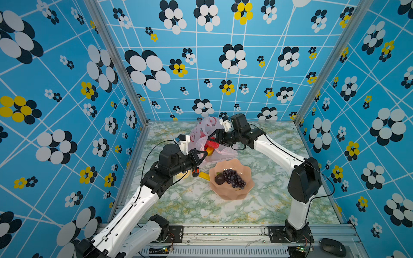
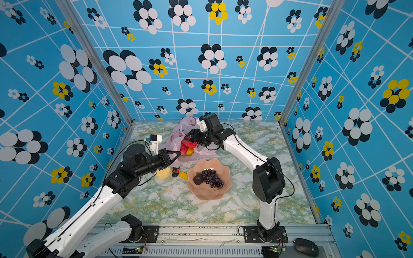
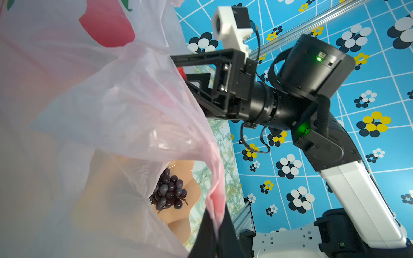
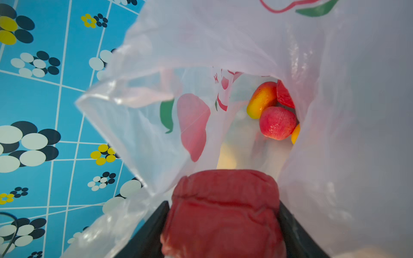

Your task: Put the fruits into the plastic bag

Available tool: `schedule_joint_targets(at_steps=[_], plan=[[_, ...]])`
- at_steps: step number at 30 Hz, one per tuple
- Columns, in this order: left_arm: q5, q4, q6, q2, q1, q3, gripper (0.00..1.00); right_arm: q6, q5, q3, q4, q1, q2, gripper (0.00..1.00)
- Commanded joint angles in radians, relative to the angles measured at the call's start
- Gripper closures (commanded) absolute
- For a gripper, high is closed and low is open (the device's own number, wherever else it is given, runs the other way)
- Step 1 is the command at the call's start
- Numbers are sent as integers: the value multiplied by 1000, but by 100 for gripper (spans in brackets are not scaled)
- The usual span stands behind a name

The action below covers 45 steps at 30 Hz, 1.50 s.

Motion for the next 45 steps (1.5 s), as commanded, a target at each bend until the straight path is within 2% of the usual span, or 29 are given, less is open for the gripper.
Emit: schedule_joint_targets(at_steps=[1,3,8,11,13,15,17,19,21,24,26,28,35,39,45], plan=[[-19,44,14,10,-20,12,100,22,107,105,-21,17,67,36],[-21,45,12,21,-26,17,100,-10,203,181,-74,33,114,35],[-30,40,25,34,-47,43,100,-11,333,290,-91,61,184,35],[-44,40,29,35,-54,43,100,29,337,366,-120,69,221,34],[-50,39,28,36,-56,44,100,82,272,381,-117,68,253,34],[-58,31,28,27,-57,42,100,118,235,352,-107,69,235,33],[-77,27,29,12,-58,30,100,114,270,273,-75,72,165,34],[-86,26,32,-2,-57,20,100,76,334,220,-81,68,120,34],[-87,22,40,-7,-56,19,100,-13,421,206,-144,52,92,34],[-80,5,55,-4,-55,30,100,-170,621,191,-230,31,40,34],[-81,-7,63,-6,-54,34,100,-241,700,174,-240,31,-6,34],[-83,-6,66,-15,-52,29,100,-262,680,160,-235,31,-52,34],[-86,-2,87,-11,-48,37,100,-203,469,92,-199,111,-225,36],[-86,21,74,-18,-48,16,100,-130,432,3,-133,148,-263,36],[-98,25,63,-47,-46,-4,100,-63,422,-126,-51,149,-228,37]])
